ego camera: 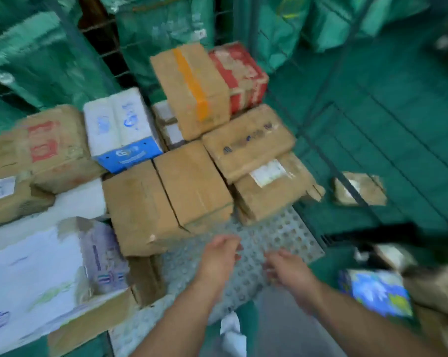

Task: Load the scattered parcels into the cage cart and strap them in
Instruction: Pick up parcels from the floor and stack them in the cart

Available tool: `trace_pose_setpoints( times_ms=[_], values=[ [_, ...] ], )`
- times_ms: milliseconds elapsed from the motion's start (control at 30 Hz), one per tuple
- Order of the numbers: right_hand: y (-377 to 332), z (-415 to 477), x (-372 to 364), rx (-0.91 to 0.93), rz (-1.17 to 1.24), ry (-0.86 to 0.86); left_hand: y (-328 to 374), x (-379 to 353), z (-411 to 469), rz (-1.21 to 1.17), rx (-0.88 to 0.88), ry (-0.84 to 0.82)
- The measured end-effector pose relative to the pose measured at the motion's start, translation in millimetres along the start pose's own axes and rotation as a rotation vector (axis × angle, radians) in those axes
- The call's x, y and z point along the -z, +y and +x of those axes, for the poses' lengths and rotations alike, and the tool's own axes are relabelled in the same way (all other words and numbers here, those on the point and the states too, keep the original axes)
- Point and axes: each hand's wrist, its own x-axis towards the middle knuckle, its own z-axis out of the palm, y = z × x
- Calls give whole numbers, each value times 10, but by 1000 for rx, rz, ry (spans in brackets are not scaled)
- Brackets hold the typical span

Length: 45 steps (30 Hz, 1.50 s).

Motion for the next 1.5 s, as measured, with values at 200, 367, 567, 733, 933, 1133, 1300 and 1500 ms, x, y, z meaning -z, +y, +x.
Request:
trace_pose_setpoints(
  times_ms=[200,367,567,733,933,1133,1300,1500],
  values=[
    [638,-923,254,45,270,173,-493,-349,-853,243,-121,-247],
    [1279,-1574,649,81,486,306,-852,-849,-1365,490,-204,-461],
    [2185,-2147,1125,42,705,516,-1151,-1525,-1905,747,-303,-603],
    [3041,-2533,1469,-12,864,611,-1562,-2271,-2328,950,-368,-725],
    [4133,-2889,1986,-80,979,657,-2223,-3209,-2860,1119,-364,-844],
    [4978,-2974,2858,-136,968,633,-2521,-4006,-3160,1097,-332,-737],
    [5156,-2960,3484,-135,950,601,-2521,-4348,-3190,1074,-299,-634],
    [5003,-2555,3855,-163,954,537,-2307,-4607,-2938,1099,-218,-565]
  ],
)
